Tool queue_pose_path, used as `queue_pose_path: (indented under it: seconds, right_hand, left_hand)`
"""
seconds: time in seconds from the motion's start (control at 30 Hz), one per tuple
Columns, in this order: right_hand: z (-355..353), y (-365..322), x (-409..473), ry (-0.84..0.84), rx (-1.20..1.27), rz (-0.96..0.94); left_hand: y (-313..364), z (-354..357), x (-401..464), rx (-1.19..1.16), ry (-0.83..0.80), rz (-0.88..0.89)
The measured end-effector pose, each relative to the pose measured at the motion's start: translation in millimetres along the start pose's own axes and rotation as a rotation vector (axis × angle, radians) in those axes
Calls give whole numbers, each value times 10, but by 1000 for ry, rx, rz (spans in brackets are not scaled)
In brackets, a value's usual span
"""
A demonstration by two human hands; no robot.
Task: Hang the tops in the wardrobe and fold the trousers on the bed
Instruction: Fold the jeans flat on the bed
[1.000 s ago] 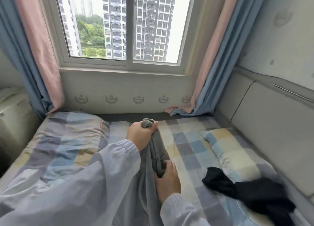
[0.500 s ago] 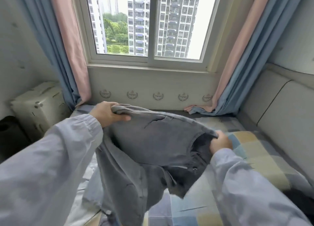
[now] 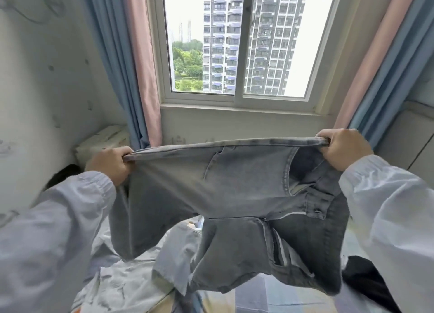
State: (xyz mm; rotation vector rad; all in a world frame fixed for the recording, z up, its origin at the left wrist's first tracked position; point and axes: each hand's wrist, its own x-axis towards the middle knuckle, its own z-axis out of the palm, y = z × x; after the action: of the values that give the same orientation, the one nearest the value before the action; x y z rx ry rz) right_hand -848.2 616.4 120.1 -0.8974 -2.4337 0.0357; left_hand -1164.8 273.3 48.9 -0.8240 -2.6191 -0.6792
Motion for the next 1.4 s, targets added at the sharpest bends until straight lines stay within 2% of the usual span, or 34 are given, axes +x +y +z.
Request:
queue_pose_path:
  seconds: [0.1, 0.17, 0.27, 0.43, 0.5, 0.57, 0.63, 0.73, 0.9, 1.0, 1.07, 1.13, 1.2, 1.23, 1.33, 1.37, 1.4]
  right_hand:
    - [-40, -70, -62, -201, -4, -50]
    - [-112, -100, -101, -298, 14, -80]
    - [-327, -154, -137, -340, 57, -131]
    - [-947, -207, -140, -279, 217, -161]
    - [-1055, -144, -158, -335, 263, -130]
    - [-984, -26, -198, -439, 251, -64]
    - [-714, 158, -295, -531, 204, -22]
    - [12, 630, -609, -727, 129, 30]
    - [1336, 1598, -1420, -1295, 37, 217]
    - [1826, 2185, -1456, -1494, 1, 335]
    - [2144, 2521, -1197, -1559, -70, 330]
    - [2572, 2889, -803, -1506, -147, 306]
    - [3063, 3221, -383, -1355, -233, 275]
    - [3313, 3379, -190, -1212, -260, 284]
    - [4082, 3764, 8, -549, -229, 375]
    - [4312, 3844, -67, -427, -219, 424]
    - [4526, 3919, -204, -423, -218, 476]
  left_hand:
    - [-206, -125, -61, -171, -164, -10]
    - [-307, -274, -87, -270, -217, 5]
    - [-303, -594, -12, -312, -213, 55]
    - [-54, -1274, 261, -498, -192, 122]
    - [58, -1393, 321, -560, -282, 106]
    - [207, -1336, 311, -497, -441, 97]
    - [283, -989, 290, -350, -590, 85]
    - [298, -66, 118, -124, -790, 141]
    - [393, 1679, -510, 239, -1293, 229]
    - [713, 2445, -601, 443, -1354, 239]
    - [964, 2952, -469, 562, -1374, 247]
    - [1185, 3498, -200, 604, -1330, 238]
    - [1358, 4070, 119, 564, -1174, 234]
    - [1410, 4390, 265, 528, -1066, 199]
    - [1528, 5244, 308, 323, -666, 36]
    - [1599, 5483, 198, 310, -590, 32]
    - [1657, 5702, 33, 325, -569, 62]
